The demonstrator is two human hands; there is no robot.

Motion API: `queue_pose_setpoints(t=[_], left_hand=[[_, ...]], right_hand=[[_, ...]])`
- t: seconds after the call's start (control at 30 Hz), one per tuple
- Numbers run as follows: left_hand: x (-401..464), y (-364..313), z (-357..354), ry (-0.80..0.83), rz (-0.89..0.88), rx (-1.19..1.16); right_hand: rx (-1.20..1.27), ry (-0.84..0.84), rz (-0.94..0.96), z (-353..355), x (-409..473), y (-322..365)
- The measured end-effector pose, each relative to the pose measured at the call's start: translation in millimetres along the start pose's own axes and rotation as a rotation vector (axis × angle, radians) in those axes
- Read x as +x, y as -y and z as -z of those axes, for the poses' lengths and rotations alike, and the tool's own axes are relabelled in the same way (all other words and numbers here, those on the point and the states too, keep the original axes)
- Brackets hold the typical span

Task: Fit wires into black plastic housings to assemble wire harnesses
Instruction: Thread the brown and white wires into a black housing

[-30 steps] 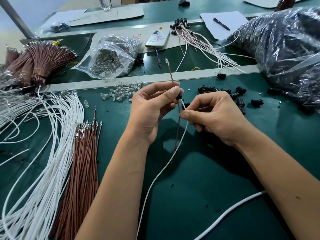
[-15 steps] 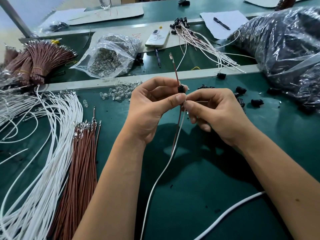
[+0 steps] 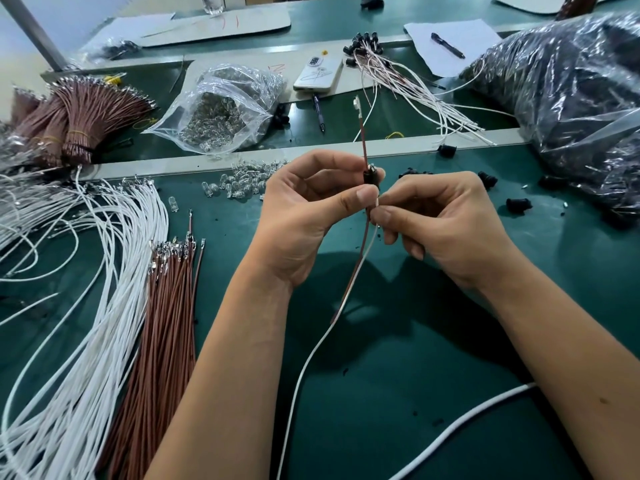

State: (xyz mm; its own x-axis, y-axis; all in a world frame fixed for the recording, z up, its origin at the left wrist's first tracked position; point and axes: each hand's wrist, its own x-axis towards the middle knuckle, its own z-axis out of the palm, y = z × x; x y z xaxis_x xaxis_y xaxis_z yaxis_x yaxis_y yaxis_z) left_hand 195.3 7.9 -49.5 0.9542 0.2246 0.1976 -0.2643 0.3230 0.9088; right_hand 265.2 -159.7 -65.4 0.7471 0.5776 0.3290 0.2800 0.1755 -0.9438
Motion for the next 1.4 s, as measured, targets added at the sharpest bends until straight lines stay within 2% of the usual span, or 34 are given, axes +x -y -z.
queue_pose_setpoints(t=[0.4, 0.6, 1.4], left_hand=[[0, -1, -1, 0.000, -0.011, 0.022], [0, -2, -2, -0.027, -0.004, -0.020], [-1, -1, -4, 0.027, -0.026, 0.017]], right_hand=[[-0.039, 0.015, -0.027, 4, 0, 1], [-0.055, 0.112, -0.032, 5, 0, 9], [-0.016, 0.055, -0.022, 8, 1, 7]])
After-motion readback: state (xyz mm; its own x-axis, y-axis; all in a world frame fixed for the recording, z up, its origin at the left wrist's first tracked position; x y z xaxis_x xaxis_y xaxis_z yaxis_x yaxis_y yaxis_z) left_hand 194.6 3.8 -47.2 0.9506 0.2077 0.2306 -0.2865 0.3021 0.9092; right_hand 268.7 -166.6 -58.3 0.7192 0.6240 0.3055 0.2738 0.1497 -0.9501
